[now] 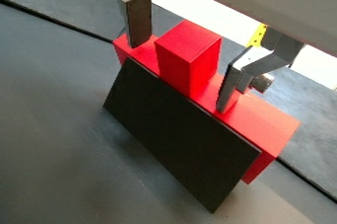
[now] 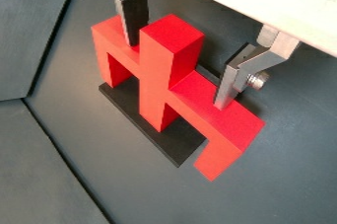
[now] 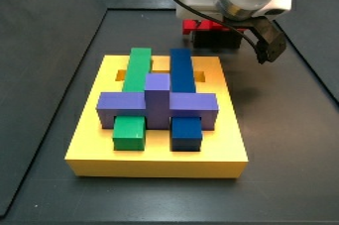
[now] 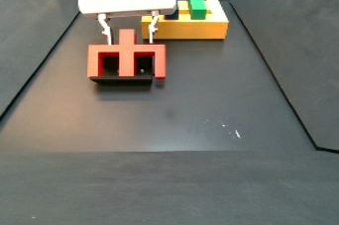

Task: Pick up the red object. Move up. Place the red object on the fixture. Regrasp the red object. Move to above the board. Insert the red object.
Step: Regrasp the red object.

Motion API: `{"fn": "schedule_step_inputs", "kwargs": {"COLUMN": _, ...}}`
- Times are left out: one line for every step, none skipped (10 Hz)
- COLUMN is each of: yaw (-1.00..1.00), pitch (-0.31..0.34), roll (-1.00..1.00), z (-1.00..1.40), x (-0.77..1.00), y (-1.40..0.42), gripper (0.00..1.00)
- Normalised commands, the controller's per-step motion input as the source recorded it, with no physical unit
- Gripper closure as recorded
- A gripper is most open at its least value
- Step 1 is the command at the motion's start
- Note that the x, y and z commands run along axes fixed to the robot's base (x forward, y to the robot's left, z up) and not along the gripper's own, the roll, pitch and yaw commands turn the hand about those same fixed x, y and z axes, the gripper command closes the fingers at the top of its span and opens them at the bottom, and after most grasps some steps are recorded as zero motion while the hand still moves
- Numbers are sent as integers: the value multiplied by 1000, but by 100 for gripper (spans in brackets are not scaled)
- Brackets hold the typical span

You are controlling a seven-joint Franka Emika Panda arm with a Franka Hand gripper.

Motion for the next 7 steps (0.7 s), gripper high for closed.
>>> {"fn": "schedule_step_inputs", "kwargs": {"yaw": -11, "pitch": 23, "roll": 0, "z": 26, "x": 34, "y": 14, "gripper": 0}}
{"fn": "schedule_step_inputs", "kwargs": {"yaw": 0, "pitch": 0, "roll": 0, "z": 0, "x": 0, "y": 0, "gripper": 0}}
{"fn": "schedule_step_inputs", "kwargs": {"yaw": 0, "pitch": 0, "roll": 0, "z": 0, "x": 0, "y": 0, "gripper": 100}}
{"fn": "schedule_step_inputs", "kwargs": {"yaw": 0, "pitch": 0, "roll": 0, "z": 0, "x": 0, "y": 0, "gripper": 100}}
{"fn": "schedule_step_inputs", "kwargs": {"yaw": 0, "pitch": 0, "roll": 0, "z": 0, "x": 0, "y": 0, "gripper": 100}}
{"fn": "schedule_step_inputs", "kwargs": {"yaw": 0, "pitch": 0, "roll": 0, "z": 0, "x": 0, "y": 0, "gripper": 100}}
{"fn": "schedule_step_inputs", "kwargs": {"yaw": 0, "pitch": 0, "roll": 0, "z": 0, "x": 0, "y": 0, "gripper": 100}}
